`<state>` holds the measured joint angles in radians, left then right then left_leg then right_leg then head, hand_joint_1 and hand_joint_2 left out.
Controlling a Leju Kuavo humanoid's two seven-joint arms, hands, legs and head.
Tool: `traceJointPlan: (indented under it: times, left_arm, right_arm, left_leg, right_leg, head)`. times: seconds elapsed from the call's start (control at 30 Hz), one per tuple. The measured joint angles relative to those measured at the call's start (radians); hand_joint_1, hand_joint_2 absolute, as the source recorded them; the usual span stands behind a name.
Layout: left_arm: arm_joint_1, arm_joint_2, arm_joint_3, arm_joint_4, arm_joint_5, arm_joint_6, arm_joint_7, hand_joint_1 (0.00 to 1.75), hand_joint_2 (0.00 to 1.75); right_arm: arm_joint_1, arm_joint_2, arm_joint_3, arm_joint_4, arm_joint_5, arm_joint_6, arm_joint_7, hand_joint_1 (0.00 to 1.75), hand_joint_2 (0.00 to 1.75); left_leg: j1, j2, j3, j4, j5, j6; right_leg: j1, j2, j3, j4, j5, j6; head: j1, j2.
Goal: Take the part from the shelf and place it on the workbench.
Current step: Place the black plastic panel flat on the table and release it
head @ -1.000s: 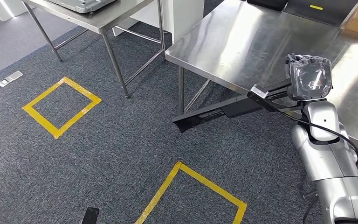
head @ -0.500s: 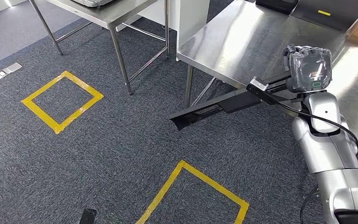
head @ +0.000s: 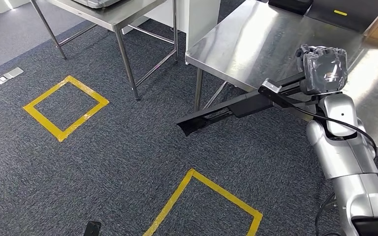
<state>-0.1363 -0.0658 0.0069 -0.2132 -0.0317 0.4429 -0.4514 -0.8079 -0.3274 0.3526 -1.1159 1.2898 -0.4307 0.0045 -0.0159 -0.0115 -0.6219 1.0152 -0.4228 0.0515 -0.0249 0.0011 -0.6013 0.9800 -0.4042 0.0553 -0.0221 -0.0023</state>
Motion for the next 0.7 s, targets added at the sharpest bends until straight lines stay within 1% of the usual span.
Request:
traceJointPlan:
  times: [0.3,0.47,0.57,0.63,0.67,0.7]
  left_arm:
    - [0.001,-0.001,0.004,0.000,0.000,0.000,-0.001,0.00,1.75]
    - [0.001,-0.001,0.006,0.000,0.000,0.000,-0.002,0.00,1.75]
    - [0.001,0.000,0.008,0.000,0.000,0.000,-0.002,0.00,1.75]
    - [0.001,0.000,0.008,0.000,0.000,0.000,-0.002,0.00,1.75]
    - [0.001,0.000,0.008,0.000,0.000,0.000,-0.002,0.00,1.75]
    - [0.001,0.000,0.008,0.000,-0.001,0.000,-0.003,0.00,1.75]
  right_arm:
    - [-0.010,0.003,0.003,0.011,0.000,0.000,0.000,1.75,1.75]
    - [-0.010,0.006,0.004,0.014,0.000,0.001,0.000,1.75,1.75]
    - [-0.010,0.007,0.005,0.014,0.000,0.001,0.000,1.75,1.75]
    - [-0.010,0.007,0.005,0.014,0.000,0.001,0.000,1.75,1.75]
    - [-0.010,0.006,0.005,0.014,0.000,0.001,0.000,1.75,1.75]
    - [-0.011,0.005,0.004,0.014,0.000,0.001,0.000,1.75,1.75]
  left_leg:
    - [0.000,0.000,0.000,0.000,0.000,0.000]
    - [-0.005,0.000,-0.002,0.002,-0.001,0.002]
    - [-0.010,0.000,-0.003,0.003,-0.001,0.010]
    - [-0.009,0.003,-0.001,-0.003,0.004,0.019]
    - [-0.006,0.005,0.001,-0.008,0.007,0.025]
    - [-0.003,0.008,0.002,-0.012,0.011,0.030]
  right_leg:
    - [0.001,0.000,0.000,0.000,0.000,0.000]
    - [-0.004,0.000,0.000,-0.001,0.002,0.004]
    - [-0.008,0.000,0.000,-0.003,0.005,0.013]
    - [-0.010,0.001,-0.003,-0.004,0.004,0.019]
    - [-0.010,0.001,-0.010,0.008,-0.004,0.019]
    - [-0.010,0.001,-0.026,0.041,-0.022,0.016]
  head:
    - [0.000,0.000]
    - [0.000,0.000]
    - [0.000,0.000]
    - [0.000,0.000]
    - [0.000,0.000]
    - [0.001,0.000]
